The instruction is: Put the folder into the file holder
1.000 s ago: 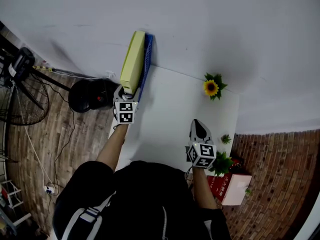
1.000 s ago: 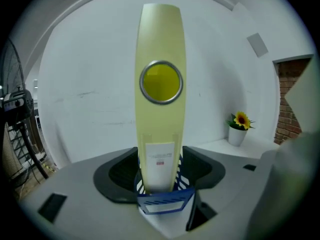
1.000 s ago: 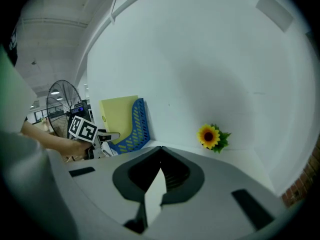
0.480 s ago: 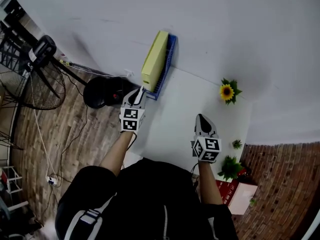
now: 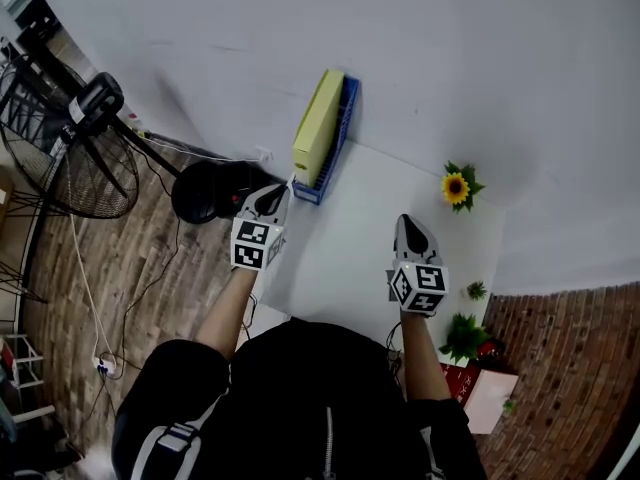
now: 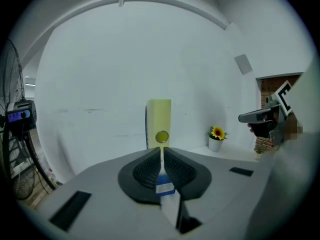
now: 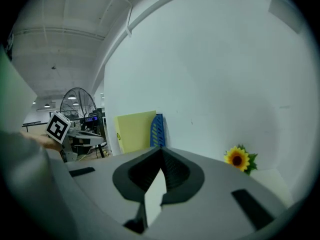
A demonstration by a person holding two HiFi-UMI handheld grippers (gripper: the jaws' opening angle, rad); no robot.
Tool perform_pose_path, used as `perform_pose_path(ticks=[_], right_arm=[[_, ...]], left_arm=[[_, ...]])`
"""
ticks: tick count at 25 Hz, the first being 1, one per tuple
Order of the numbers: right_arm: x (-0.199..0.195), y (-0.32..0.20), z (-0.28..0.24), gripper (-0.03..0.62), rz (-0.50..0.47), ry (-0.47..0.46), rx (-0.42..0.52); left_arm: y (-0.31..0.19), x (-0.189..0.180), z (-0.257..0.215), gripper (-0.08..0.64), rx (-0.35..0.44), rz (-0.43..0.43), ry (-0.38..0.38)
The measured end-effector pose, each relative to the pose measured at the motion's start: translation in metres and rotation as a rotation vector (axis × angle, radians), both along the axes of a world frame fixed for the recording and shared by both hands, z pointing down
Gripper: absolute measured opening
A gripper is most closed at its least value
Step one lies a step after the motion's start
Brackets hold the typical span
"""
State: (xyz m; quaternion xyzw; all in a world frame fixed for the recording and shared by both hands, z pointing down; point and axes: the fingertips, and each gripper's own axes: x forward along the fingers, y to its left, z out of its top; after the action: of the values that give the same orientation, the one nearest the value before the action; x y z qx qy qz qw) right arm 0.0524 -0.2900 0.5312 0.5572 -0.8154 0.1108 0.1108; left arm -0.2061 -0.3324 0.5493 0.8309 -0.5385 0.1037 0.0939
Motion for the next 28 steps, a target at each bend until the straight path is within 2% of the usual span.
perform_pose_path(ticks=[7, 28], right_arm=[[-0.002, 0.001, -0.014, 0.006, 0.008, 0.01, 0.031], [0.008, 0.01, -0.007, 0.006, 0.035, 0.008, 0.025]], left_arm=[[0.004, -0.005, -0.021, 0.04, 0.059, -0.002, 0.049], [0.0, 0.004, -0.01, 0.039, 0.043, 0.017, 0.06]])
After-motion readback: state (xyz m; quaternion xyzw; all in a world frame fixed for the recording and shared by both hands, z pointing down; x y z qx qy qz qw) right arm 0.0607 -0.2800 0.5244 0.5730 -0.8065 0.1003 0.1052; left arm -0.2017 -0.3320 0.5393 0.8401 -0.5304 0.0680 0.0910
